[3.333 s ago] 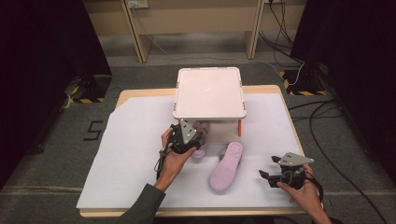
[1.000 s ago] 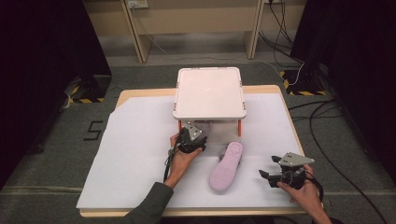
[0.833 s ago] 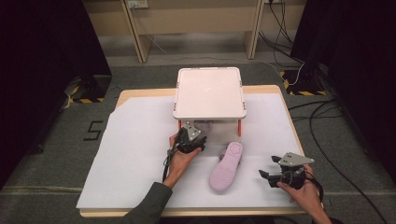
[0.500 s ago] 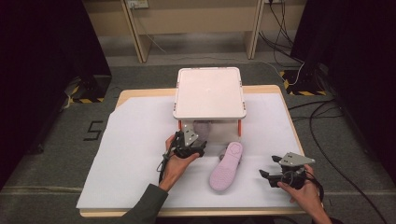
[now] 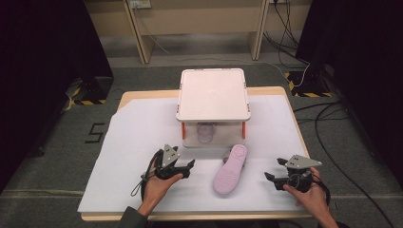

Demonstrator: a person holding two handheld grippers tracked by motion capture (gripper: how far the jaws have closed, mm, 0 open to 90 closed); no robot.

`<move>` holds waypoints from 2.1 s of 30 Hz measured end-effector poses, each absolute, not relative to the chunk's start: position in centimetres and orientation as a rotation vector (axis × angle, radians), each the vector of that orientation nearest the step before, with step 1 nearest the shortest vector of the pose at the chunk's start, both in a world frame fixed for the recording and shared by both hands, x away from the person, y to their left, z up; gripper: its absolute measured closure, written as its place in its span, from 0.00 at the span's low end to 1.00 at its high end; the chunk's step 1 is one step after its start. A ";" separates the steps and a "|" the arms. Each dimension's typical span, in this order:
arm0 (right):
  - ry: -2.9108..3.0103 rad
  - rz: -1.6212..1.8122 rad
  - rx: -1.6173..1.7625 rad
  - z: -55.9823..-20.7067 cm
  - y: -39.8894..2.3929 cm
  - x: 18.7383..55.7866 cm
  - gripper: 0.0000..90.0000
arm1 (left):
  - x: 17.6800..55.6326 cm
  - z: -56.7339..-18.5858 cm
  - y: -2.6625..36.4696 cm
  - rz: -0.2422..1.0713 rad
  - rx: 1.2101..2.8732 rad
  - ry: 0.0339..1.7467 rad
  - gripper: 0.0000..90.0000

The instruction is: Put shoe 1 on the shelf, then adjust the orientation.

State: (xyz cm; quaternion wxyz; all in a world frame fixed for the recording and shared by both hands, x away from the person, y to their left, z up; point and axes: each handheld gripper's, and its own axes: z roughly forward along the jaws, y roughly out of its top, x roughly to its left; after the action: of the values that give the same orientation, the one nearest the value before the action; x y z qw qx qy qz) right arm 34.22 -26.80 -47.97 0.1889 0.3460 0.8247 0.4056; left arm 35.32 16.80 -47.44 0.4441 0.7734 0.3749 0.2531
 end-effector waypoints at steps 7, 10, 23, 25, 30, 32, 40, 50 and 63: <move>2.309 1.146 0.976 -47.9 -27.0 33.8 0.27 | 33.3 -48.9 18.4 0.593 1.938 0.973 0.21; 2.307 1.144 0.978 -47.9 -27.1 33.8 0.27 | 33.0 -49.0 18.6 0.584 1.932 0.978 0.20; 2.357 1.203 0.944 -47.9 -25.8 33.8 0.26 | 32.5 -49.2 18.3 0.609 1.957 0.956 0.20; 2.381 1.228 0.927 -48.0 -25.1 33.8 0.26 | 32.6 -49.3 18.3 0.613 1.955 0.957 0.20; 2.430 1.224 0.832 -47.9 -22.7 34.0 0.28 | 32.8 -49.5 18.5 0.624 1.960 0.977 0.20; 2.432 1.206 0.811 -47.9 -22.0 34.3 0.30 | 32.9 -49.5 18.4 0.624 1.961 0.974 0.20; 2.431 1.195 0.757 -48.5 -19.5 37.0 0.33 | 32.8 -49.5 18.2 0.622 1.974 0.942 0.20; 2.420 1.253 0.716 -48.7 -17.2 39.6 0.39 | 32.8 -49.4 18.1 0.634 1.984 0.928 0.21; 2.348 1.384 0.780 -48.0 -13.6 41.2 0.42 | 32.8 -49.2 18.4 0.655 1.971 0.931 0.21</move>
State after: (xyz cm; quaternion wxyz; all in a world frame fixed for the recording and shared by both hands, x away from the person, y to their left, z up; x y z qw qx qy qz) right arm 41.16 -13.63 -48.04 0.1529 0.2718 0.8185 0.4825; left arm 32.82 18.41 -49.18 0.4193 0.7861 0.3715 0.2611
